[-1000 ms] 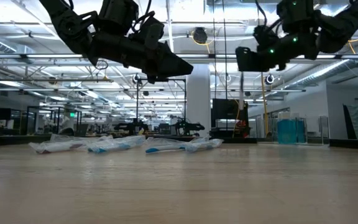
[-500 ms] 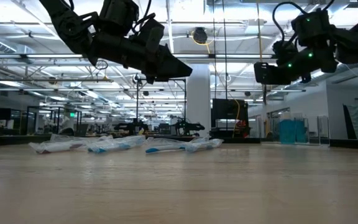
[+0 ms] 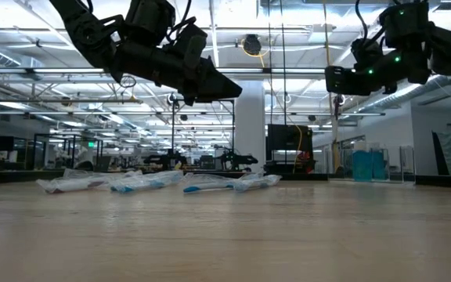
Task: Pick & Place toothbrushing station
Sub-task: Put the violet toothbrush into the left of the transparent organizer
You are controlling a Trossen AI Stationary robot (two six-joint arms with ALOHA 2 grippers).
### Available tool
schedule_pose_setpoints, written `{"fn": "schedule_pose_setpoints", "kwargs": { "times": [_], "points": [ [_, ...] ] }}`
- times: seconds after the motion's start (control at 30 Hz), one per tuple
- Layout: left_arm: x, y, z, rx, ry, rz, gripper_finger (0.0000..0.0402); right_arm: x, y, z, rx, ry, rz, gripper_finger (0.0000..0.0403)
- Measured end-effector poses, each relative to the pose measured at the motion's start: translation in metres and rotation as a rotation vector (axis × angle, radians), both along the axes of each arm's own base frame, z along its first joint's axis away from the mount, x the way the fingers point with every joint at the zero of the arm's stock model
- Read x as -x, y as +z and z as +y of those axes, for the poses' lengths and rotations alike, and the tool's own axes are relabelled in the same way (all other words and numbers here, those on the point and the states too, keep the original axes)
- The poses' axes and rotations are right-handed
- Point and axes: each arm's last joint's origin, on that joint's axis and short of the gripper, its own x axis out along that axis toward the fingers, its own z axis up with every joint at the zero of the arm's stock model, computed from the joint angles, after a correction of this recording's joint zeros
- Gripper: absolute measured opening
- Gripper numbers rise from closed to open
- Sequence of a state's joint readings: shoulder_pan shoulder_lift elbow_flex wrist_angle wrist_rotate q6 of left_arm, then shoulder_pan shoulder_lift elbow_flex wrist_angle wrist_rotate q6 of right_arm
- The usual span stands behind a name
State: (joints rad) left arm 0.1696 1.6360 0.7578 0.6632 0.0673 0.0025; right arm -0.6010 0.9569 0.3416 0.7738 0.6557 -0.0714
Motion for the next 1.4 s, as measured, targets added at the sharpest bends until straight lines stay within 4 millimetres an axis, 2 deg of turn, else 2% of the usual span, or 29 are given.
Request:
{"fn": "schedule_pose_setpoints", "kwargs": {
  "times": [0.17, 0.33, 0.4, 0.67, 1.03, 1.4],
  "points": [
    [0.0, 0.0, 0.0, 0.001, 0.0, 0.005, 0.0074, 0.002, -0.004, 0.002, -0.054, 0.017, 0.009, 0.0015],
    [0.001, -0.002, 0.001, -0.002, 0.024, 0.022, 0.0074, 0.002, -0.006, 0.008, -0.137, 0.223, -0.038, 0.0015],
    [0.001, -0.003, 0.001, -0.001, 0.035, 0.033, 0.0074, 0.004, -0.011, 0.011, -0.203, 0.256, -0.014, 0.0015],
    [0.001, -0.004, 0.001, 0.004, 0.037, 0.041, 0.0074, 0.019, -0.022, 0.024, -0.357, 0.249, 0.091, 0.0015],
    [0.001, -0.004, 0.001, 0.01, 0.038, 0.041, 0.0074, 0.041, -0.02, 0.047, -0.363, 0.167, 0.15, 0.001],
    [0.001, -0.004, 0.001, 0.014, 0.04, 0.041, 0.0074, 0.051, -0.025, 0.051, -0.382, 0.074, 0.211, 0.001]
  ]
}}
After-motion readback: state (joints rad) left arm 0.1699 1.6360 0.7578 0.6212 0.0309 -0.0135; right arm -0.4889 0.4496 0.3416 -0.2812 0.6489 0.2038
